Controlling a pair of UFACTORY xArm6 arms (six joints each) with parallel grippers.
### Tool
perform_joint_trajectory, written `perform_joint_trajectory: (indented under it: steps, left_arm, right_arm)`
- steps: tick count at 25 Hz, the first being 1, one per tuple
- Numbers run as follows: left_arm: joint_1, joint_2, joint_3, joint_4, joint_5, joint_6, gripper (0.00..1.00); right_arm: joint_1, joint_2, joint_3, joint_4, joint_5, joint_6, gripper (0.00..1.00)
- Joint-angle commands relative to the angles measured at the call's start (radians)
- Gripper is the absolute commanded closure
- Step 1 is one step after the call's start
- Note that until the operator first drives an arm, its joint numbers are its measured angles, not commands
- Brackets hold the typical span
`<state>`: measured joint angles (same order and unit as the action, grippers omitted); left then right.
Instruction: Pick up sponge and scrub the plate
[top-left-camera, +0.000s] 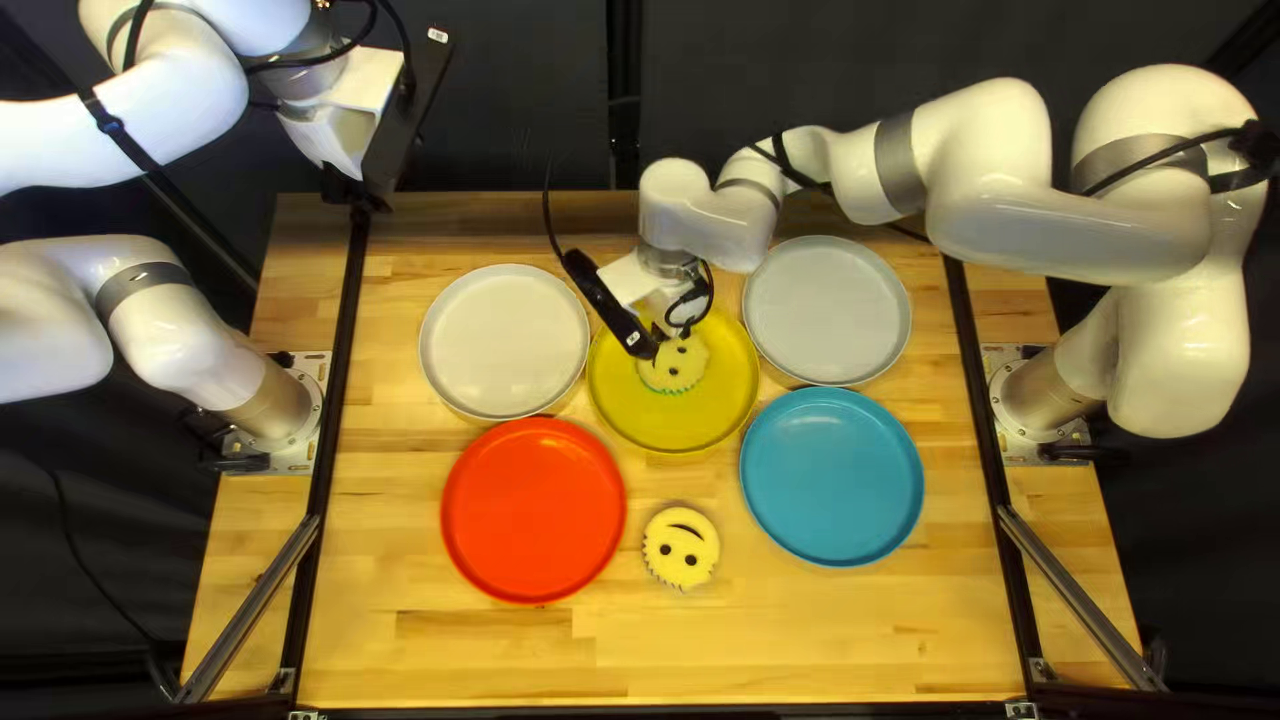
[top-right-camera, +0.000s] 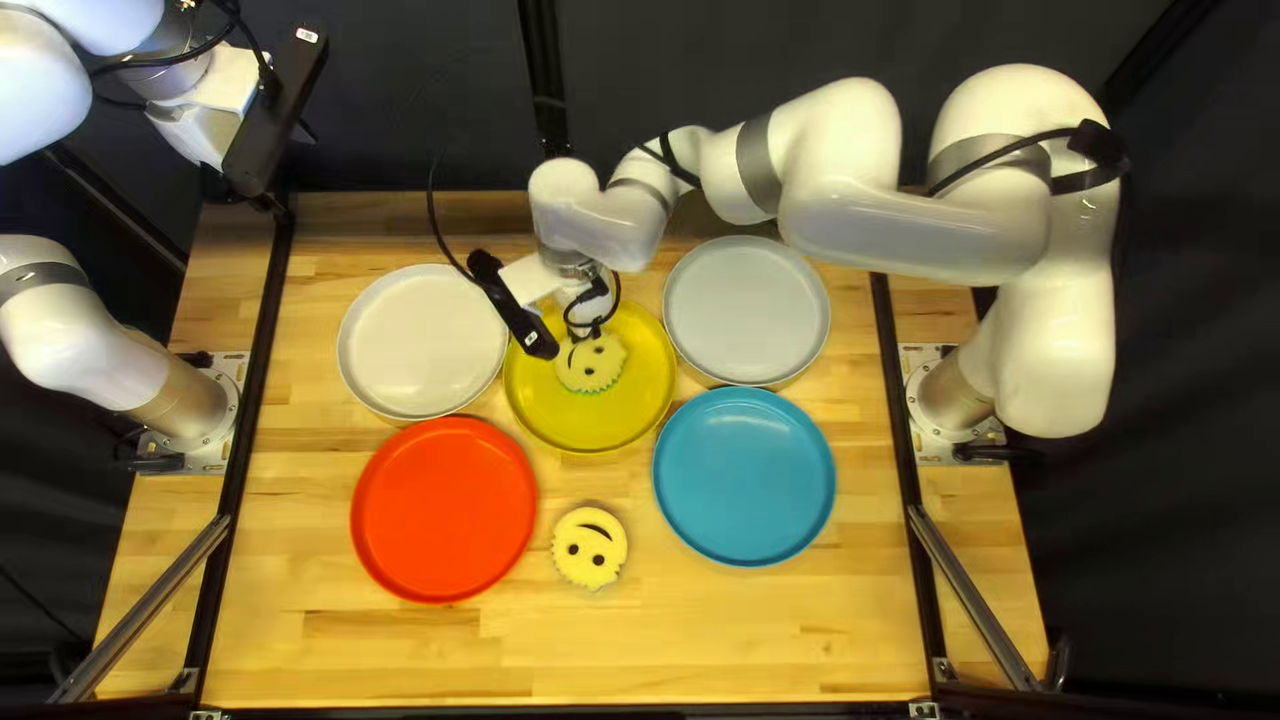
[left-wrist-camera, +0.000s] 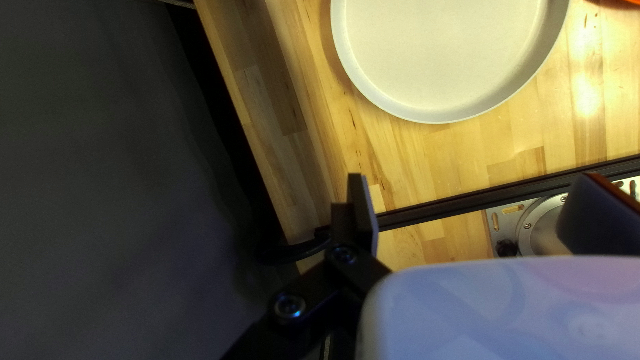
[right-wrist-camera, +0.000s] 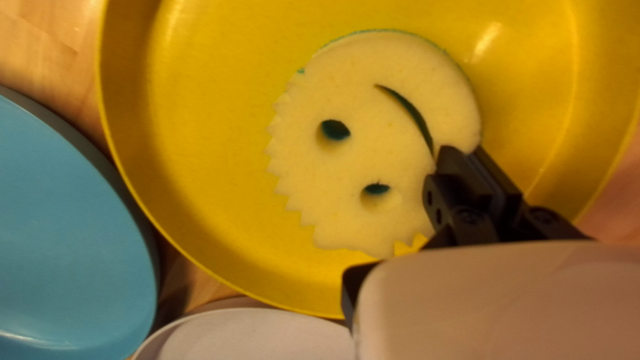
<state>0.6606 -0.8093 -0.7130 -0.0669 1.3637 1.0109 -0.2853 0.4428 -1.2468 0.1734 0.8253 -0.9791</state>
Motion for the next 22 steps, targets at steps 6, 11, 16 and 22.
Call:
perform_joint_trajectory:
  steps: [6, 11, 16, 22]
  left_arm:
    - [0.000, 0.000, 0.000, 0.000, 0.000, 0.000, 0.00]
    - [0.000, 0.000, 0.000, 0.000, 0.000, 0.000, 0.00]
    - [0.000, 0.000, 0.000, 0.000, 0.000, 0.000, 0.00]
    - [0.000, 0.000, 0.000, 0.000, 0.000, 0.000, 0.00]
  right_arm:
    - [0.054, -0.046, 0.090, -0.058, -0.076, 0.061, 1.00]
    - [0.117, -0.089, 0.172, -0.055, -0.131, 0.058, 1.00]
    - [0.155, -0.170, 0.288, -0.039, -0.183, -0.005, 1.00]
    - [0.118, -0.230, 0.355, -0.012, -0.189, -0.118, 1.00]
